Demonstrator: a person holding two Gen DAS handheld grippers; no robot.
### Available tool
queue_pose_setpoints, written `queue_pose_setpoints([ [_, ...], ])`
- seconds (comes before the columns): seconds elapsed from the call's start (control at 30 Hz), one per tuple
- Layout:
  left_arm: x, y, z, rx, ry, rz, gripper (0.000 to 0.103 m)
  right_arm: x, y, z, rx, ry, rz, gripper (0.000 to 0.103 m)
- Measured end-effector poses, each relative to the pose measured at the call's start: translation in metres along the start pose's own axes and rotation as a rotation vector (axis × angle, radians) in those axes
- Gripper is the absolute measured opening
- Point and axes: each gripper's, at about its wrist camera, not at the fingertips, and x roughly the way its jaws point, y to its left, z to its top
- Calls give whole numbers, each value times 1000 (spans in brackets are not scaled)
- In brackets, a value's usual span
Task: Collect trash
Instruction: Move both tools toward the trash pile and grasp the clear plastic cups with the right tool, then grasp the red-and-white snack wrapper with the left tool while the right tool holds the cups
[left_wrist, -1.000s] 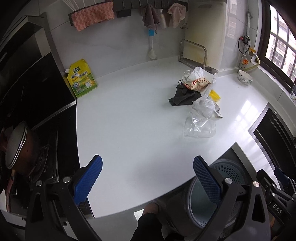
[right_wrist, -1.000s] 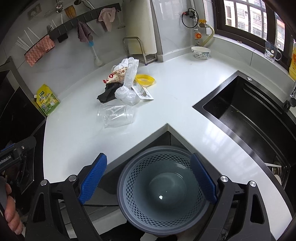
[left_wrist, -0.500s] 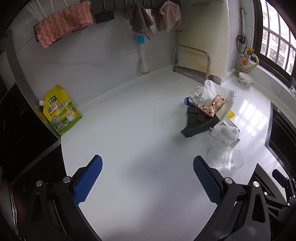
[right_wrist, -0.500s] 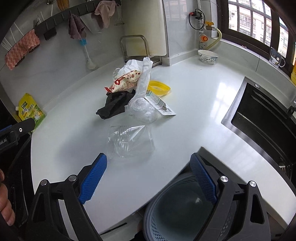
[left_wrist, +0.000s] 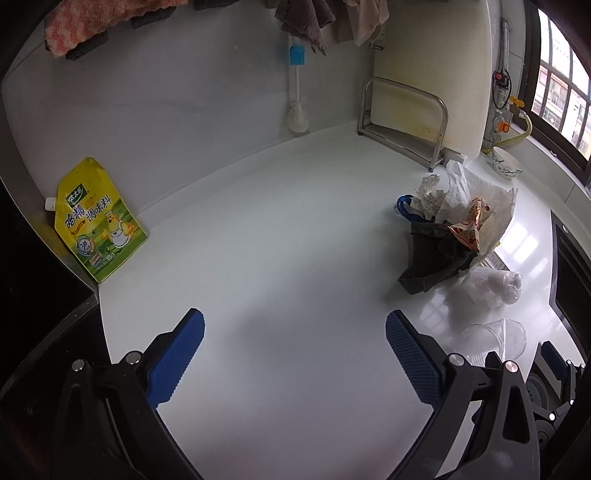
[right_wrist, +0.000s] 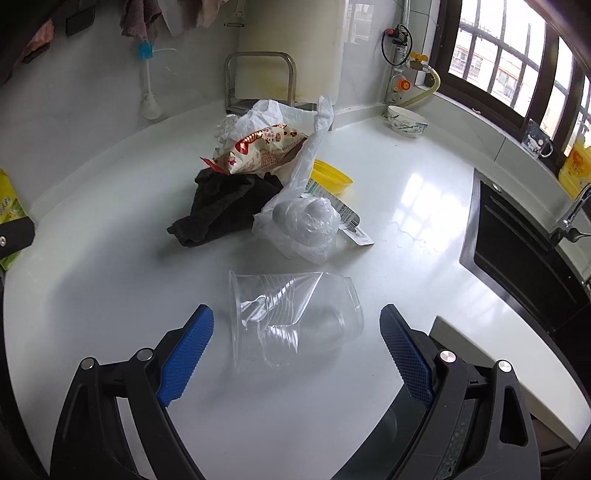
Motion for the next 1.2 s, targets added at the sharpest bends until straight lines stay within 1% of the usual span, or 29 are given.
queue_pose_setpoints([
  [0.17,13,4,-2,-7,11,-17,97,17,11,-4,-67,9,-98,87],
  [0.33,25,0,-6,-13,38,-38,97,27,10,-2,-93,-11,-161,86],
  [0.4,26,-3,-8,-12,42,-51,97,29,6,-1,-82,-17,-167,86],
  [0.43,26,-4,-8,-10,42,-56,97,30,3,-1,-78,-21,-170,79],
  [0.47,26,-7,-9,-7,43,-60,97,31,2,-1,-79,-20,-172,69],
  [0.5,26,-9,-9,-3,44,-66,97,33,-1,-1,-79,-11,-166,63],
  [0.53,26,-11,-10,1,43,-70,97,35,-4,-2,-71,-3,-154,54],
  [0.57,27,-13,-10,4,44,-72,97,36,-8,-1,-61,1,-133,41],
  [0.6,27,-15,-10,7,45,-76,97,37,-10,-1,-55,7,-120,33],
  [0.63,27,-18,-10,9,45,-81,97,38,-13,-2,-50,12,-104,24],
  [0.7,27,-23,-11,13,48,-101,97,39,-19,-2,-38,8,-74,17],
  [0.73,28,-26,-11,16,50,-116,97,37,-22,-3,-30,1,-61,15],
  [0.83,28,-37,-10,35,50,-153,97,31,-36,-3,17,-27,1,15],
  [0.9,27,-45,-9,53,33,-171,97,26,-45,-3,50,-44,40,15],
  [1.0,26,-59,-4,73,5,-202,97,20,-60,-3,99,-50,75,15],
  [1.2,31,-90,19,84,-48,-260,97,14,-90,-5,169,-49,68,15],
])
